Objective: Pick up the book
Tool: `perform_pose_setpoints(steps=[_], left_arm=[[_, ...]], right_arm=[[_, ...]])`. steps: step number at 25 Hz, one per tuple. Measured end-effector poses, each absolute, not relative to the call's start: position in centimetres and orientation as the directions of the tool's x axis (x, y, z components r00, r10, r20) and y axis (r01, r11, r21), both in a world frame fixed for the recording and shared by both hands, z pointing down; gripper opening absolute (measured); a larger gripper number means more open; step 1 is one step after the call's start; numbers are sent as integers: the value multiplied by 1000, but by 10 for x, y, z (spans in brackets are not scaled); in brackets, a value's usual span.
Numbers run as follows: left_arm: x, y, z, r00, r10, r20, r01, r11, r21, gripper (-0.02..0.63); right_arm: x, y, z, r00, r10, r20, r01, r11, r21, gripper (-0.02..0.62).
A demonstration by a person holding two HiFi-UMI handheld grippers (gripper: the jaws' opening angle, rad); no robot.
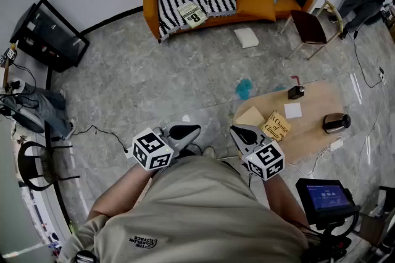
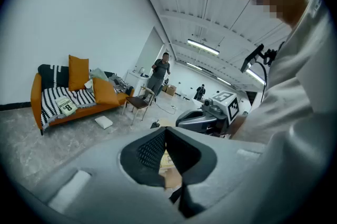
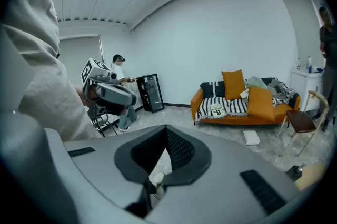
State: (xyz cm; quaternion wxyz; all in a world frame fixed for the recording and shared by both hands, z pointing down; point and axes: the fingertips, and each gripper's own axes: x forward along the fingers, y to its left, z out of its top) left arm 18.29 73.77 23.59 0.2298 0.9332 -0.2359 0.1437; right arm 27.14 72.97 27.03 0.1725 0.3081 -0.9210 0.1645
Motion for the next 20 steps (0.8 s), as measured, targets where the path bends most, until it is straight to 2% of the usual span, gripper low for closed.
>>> perform_pose_setpoints(steps=[13, 20], left_arm=[[195, 712, 238, 848, -346, 402, -491, -798, 349, 8], [167, 675, 236, 845, -376, 380, -510, -779, 364, 8]], right_arm=[[285, 704, 282, -738, -534, 413, -649, 731, -213, 14], [261, 665, 285, -752, -526, 397, -642, 721, -261, 17]])
